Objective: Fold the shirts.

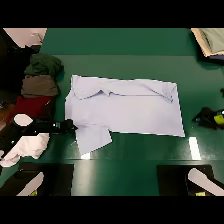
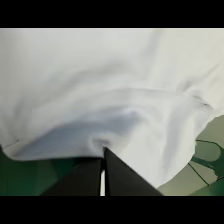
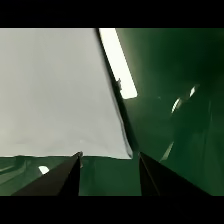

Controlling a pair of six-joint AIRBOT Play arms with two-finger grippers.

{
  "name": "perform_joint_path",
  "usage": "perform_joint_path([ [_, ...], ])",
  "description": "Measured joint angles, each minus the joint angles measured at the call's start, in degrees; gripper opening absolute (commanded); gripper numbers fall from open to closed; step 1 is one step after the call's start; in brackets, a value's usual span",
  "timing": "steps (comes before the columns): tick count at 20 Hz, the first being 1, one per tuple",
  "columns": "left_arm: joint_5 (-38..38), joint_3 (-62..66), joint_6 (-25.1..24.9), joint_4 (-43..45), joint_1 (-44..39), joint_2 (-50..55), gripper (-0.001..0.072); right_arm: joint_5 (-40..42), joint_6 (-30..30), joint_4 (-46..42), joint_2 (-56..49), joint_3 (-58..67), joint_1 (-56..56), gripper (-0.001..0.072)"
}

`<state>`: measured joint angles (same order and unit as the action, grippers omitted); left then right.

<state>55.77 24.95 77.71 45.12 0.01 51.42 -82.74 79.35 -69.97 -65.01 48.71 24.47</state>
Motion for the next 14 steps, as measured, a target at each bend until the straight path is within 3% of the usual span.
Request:
perform_joint_path([
  [5, 0.3, 1.1, 0.0, -0.2, -0.1, 0.0, 0.0024, 1.6, -5.3, 5.8, -3.6, -10.1, 5.6, 0.0402],
  [7, 0.3, 1.2, 0.0, -0.2, -0.1, 0.0, 0.0024, 2.5, -6.7, 8.2, -4.6, -12.2, 6.1, 0.0306],
  [9, 0.3, 1.2, 0.0, -0.2, -0.1, 0.0, 0.0024, 3.5, -7.5, 9.7, -4.9, -13.3, 6.2, 0.0304],
  [11, 0.3, 1.3, -0.1, -0.2, -0.1, 0.0, 0.0024, 5.5, -8.0, 10.3, -4.2, -13.9, 5.8, 0.0014],
  [14, 0.7, 1.4, -0.1, -0.1, -0.1, 0.0, 0.0023, 7.3, -8.5, 10.6, -1.7, -14.1, 5.4, 0.0016],
])
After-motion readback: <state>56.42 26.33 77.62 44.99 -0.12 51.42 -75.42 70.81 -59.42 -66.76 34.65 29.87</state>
